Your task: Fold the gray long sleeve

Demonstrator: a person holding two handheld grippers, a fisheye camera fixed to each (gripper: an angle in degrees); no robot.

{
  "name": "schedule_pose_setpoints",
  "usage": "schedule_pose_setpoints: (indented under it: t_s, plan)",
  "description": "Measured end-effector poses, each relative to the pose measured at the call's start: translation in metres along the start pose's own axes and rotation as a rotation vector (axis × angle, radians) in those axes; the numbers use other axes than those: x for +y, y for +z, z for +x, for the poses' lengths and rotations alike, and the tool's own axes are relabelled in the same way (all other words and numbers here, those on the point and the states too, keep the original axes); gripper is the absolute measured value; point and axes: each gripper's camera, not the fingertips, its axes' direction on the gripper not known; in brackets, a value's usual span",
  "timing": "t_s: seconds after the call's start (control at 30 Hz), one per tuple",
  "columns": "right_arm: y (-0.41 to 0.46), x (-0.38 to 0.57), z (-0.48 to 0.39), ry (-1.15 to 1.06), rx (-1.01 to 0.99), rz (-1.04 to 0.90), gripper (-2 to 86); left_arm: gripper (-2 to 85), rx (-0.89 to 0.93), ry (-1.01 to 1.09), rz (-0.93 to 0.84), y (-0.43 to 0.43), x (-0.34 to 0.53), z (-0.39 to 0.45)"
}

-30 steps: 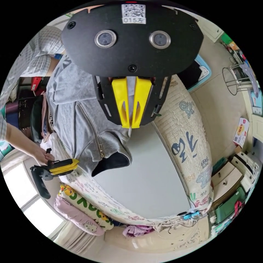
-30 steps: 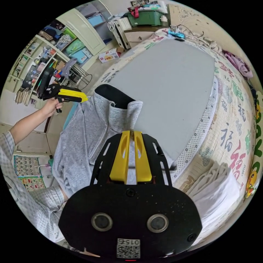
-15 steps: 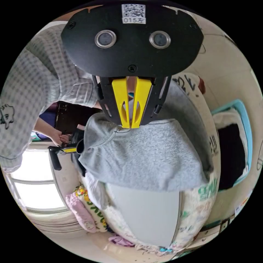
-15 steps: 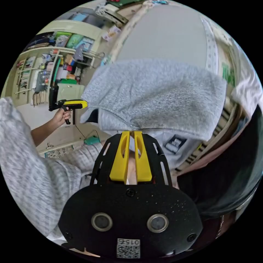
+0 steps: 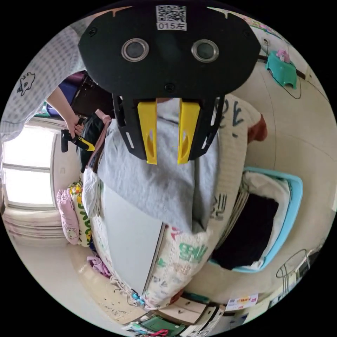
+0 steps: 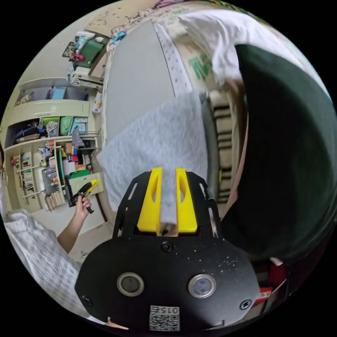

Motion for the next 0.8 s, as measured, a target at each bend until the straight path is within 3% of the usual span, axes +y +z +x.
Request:
schedule_pose_setpoints:
  t_s: [0.1,0.27,0.5,0.67,0.8]
  plan:
    - [-0.001,-0.05,0.006,-0.017,-0.01,0.015,12.5,15.3,0.084,0.0,-0.01,0.01,-0.047,-0.023]
    - [0.012,-0.098,0.015,0.012,-0.002,-0.03,12.1,16.5,0.071,-0.057,-0.048,0.038,-0.091,-0.05]
    - [0.011,-0.115,0.013,0.005,-0.041,-0.064,0.8,7.1,0.083,-0.11,-0.179,0.064,-0.118,-0.081]
    - [-0.019,-0.118,-0.002,-0.067,0.082,0.004,0.0,1.4,0.09,-0.085,-0.164,0.055,-0.126,-0.087]
    - [-0.028,-0.123,0.017,-0.02,0.057,-0.081,1.5,0.8,0.061,-0.045,-0.147,0.05,-0.132,-0.086]
